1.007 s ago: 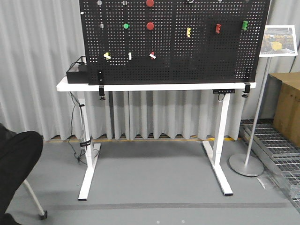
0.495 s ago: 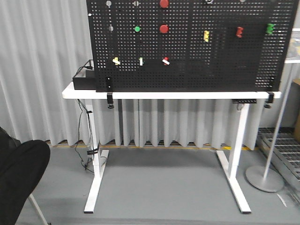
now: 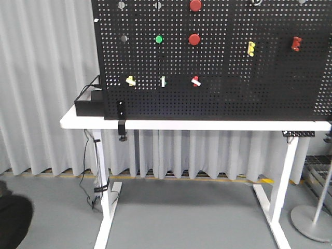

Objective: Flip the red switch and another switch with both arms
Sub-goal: 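Drive the base forward up to the black pegboard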

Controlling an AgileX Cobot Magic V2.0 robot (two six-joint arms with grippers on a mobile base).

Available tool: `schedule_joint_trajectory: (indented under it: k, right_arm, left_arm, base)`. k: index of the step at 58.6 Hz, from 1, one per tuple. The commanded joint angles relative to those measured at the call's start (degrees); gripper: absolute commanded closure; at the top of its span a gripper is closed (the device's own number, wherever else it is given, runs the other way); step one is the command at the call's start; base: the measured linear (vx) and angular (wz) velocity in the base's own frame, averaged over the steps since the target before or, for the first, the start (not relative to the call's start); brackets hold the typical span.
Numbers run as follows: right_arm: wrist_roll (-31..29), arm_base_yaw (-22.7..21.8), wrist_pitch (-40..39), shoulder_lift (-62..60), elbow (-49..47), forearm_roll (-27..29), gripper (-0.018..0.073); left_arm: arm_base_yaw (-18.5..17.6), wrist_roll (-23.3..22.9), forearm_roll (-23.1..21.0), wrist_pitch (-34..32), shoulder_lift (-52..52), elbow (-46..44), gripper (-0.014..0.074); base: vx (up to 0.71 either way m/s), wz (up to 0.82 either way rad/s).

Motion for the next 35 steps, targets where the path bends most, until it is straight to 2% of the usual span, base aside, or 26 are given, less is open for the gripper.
schedule_joint_trajectory:
  k: [1,35]
  right_arm:
    - [-0.5,-0.4,-4.8,-0.4,0.3,-0.2,0.0566]
    - [-0.5,-0.4,-4.8,-0.4,0.3,-0.2,0.0566]
  left_arm:
    - [0.1,0.0,-0.6,-4.8,-0.5,1.2,0.0594]
    - [0.1,0.0,-0.6,-4.8,-0.5,1.2,0.0594]
  base:
    - [0.45,-0.04]
    - [0.45,0.01]
